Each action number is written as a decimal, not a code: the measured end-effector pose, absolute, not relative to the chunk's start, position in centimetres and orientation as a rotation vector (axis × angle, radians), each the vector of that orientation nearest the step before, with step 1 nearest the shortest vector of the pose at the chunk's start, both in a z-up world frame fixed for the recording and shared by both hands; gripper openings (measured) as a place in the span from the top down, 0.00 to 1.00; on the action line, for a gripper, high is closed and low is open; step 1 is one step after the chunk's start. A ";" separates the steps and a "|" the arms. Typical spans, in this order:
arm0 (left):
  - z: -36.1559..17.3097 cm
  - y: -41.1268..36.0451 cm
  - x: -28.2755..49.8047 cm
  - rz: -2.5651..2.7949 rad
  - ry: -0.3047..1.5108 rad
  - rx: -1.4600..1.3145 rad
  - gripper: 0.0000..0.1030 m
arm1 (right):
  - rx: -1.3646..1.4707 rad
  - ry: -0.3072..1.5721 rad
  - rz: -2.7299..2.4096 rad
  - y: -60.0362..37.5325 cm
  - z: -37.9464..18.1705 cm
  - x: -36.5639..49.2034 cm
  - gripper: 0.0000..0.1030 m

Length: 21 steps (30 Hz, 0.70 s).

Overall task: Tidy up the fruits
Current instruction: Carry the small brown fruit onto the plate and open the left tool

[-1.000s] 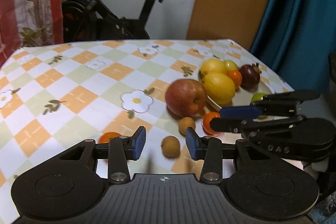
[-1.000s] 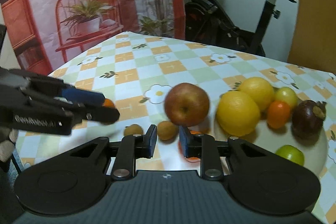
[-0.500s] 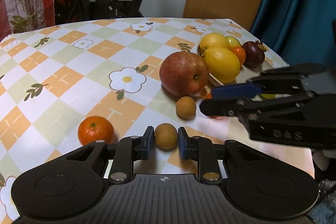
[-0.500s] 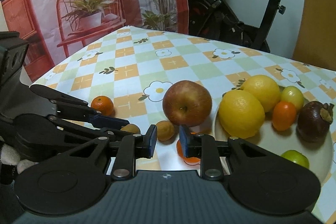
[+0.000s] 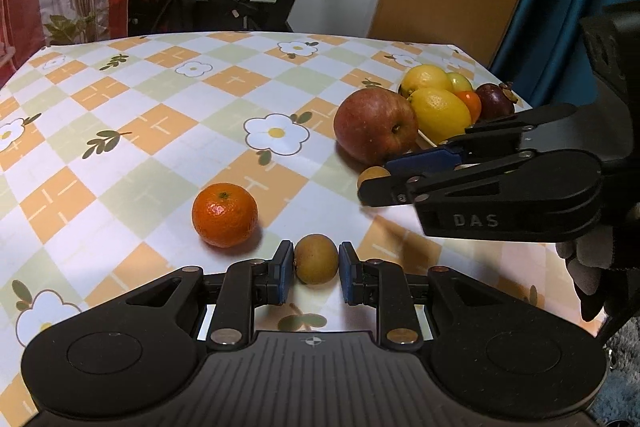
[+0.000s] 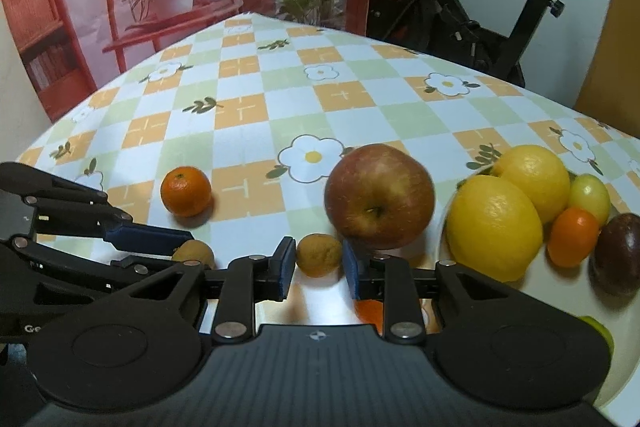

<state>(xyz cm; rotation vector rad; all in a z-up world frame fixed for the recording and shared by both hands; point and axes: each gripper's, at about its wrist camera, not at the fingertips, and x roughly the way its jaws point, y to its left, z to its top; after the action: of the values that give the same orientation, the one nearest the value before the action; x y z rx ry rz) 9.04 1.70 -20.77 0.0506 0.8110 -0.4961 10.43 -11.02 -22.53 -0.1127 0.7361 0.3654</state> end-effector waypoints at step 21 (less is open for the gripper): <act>-19.4 0.6 8.8 -0.515 0.792 0.072 0.75 | -0.112 0.612 0.401 -11.4 -21.0 7.4 0.71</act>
<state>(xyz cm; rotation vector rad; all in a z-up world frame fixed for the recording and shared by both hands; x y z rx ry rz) 8.79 0.57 -19.36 0.0716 0.7917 -0.5148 7.40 -11.40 -21.05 -0.1123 0.6118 0.4007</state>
